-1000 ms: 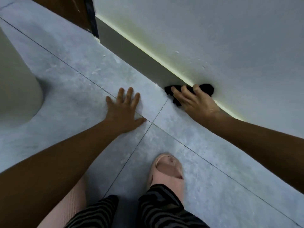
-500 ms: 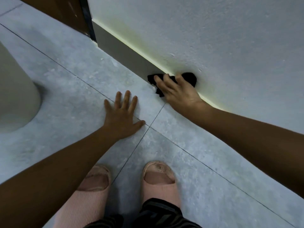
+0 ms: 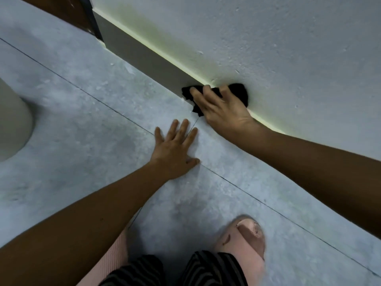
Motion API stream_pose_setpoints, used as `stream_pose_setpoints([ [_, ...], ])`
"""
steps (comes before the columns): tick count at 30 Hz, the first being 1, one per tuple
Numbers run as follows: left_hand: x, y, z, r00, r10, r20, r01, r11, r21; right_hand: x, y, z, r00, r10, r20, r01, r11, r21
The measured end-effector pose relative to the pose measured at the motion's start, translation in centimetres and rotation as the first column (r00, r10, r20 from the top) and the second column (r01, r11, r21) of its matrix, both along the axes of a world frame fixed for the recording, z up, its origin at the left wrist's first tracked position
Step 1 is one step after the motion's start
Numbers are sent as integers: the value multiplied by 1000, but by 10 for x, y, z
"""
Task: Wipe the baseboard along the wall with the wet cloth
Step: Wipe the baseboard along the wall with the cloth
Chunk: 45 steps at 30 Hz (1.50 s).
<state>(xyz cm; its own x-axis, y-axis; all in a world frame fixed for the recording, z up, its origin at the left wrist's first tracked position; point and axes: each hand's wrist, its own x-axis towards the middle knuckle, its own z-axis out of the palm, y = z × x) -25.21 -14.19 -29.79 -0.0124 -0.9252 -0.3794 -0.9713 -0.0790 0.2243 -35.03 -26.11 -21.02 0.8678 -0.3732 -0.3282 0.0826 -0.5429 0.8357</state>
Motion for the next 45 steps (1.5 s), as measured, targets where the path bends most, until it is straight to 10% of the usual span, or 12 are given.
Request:
stream_pose_setpoints([
  [11,-7,2,-3,995,18,101,-12,998,-57,-109,20,5,956,-137,-260,157,986,59],
  [22,-38,-6,3,999,44,-6,-44,996,-79,-47,1,10,999,-40,-18,41,998,45],
  [32,-40,-7,3,997,-52,53,51,998,23,-152,16,3,939,-185,-290,219,972,89],
  [40,-49,-1,-4,999,12,47,-9,998,-64,-106,4,6,989,-119,94,116,993,31],
  [45,-53,1,-8,998,35,49,-29,994,-105,-87,3,-14,996,-79,-33,81,995,64],
])
